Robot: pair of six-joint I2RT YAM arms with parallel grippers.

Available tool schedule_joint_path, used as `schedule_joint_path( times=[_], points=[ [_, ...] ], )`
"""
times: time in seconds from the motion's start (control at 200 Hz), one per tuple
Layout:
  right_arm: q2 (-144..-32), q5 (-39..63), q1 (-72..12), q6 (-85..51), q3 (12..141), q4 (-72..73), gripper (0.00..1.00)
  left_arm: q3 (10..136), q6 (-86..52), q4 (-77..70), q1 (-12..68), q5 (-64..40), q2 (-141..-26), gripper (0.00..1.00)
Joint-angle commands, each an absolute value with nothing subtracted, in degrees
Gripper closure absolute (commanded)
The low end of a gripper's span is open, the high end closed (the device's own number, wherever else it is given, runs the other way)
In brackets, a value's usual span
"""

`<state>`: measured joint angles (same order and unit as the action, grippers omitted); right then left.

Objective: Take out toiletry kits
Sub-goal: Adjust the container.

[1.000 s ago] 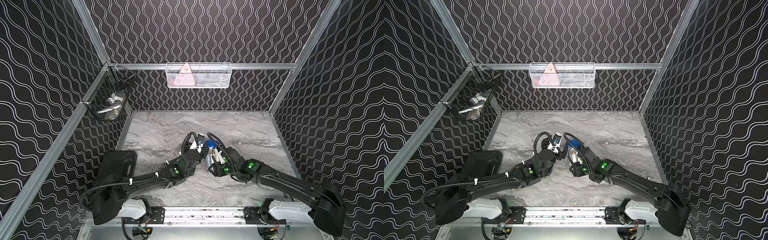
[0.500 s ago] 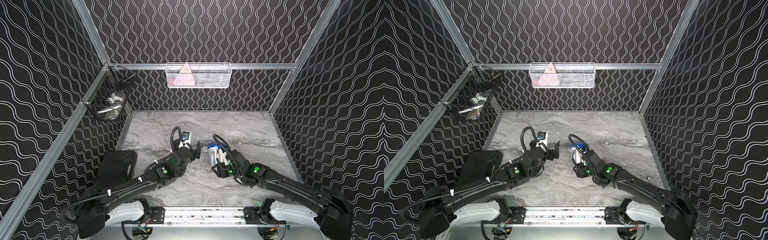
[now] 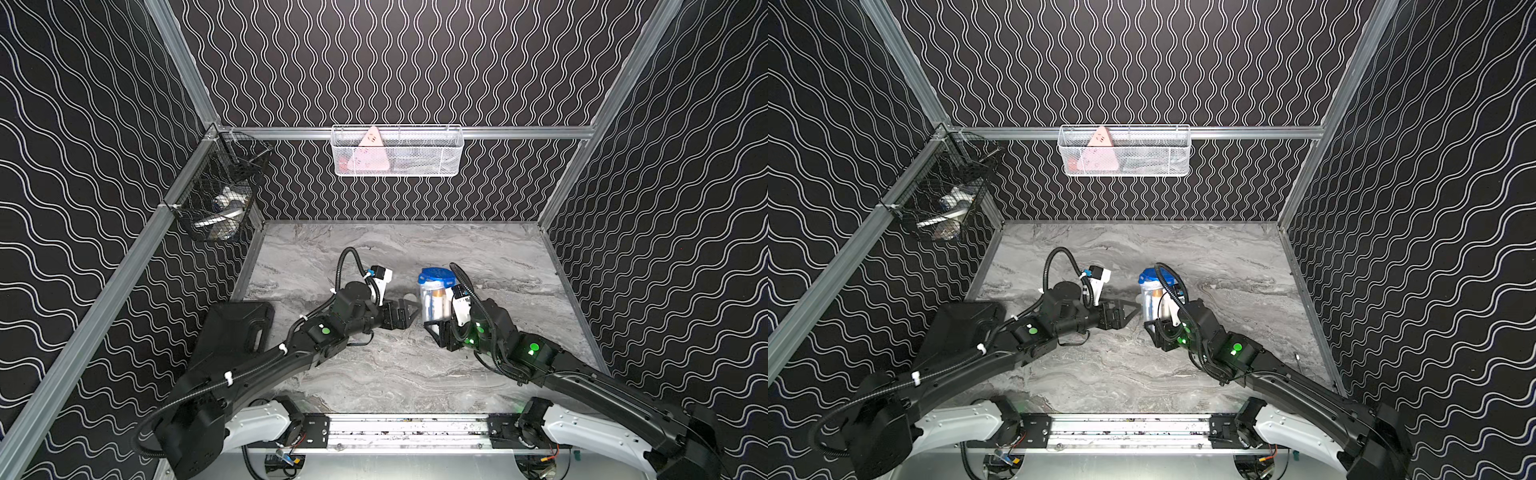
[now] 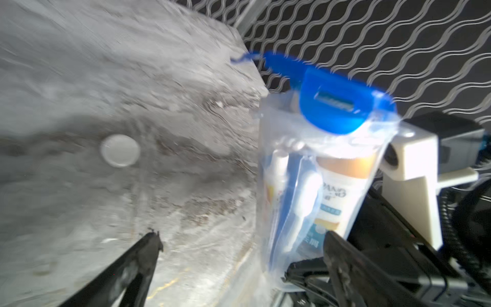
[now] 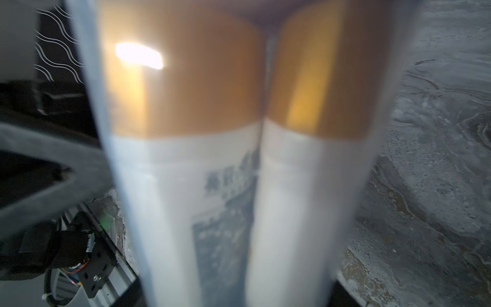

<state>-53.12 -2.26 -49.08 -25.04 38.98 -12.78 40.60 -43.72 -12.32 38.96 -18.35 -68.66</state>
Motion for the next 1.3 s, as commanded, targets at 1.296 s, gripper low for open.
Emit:
schedule_joint_path(
  times=[1.296],
  points=[
    [-57.0,-2.3,-50.4,-25.3,48.0,-10.8,0.48,47.6,-51.9,-31.1,37.4,-31.0,-78.3,0.41]
  ],
)
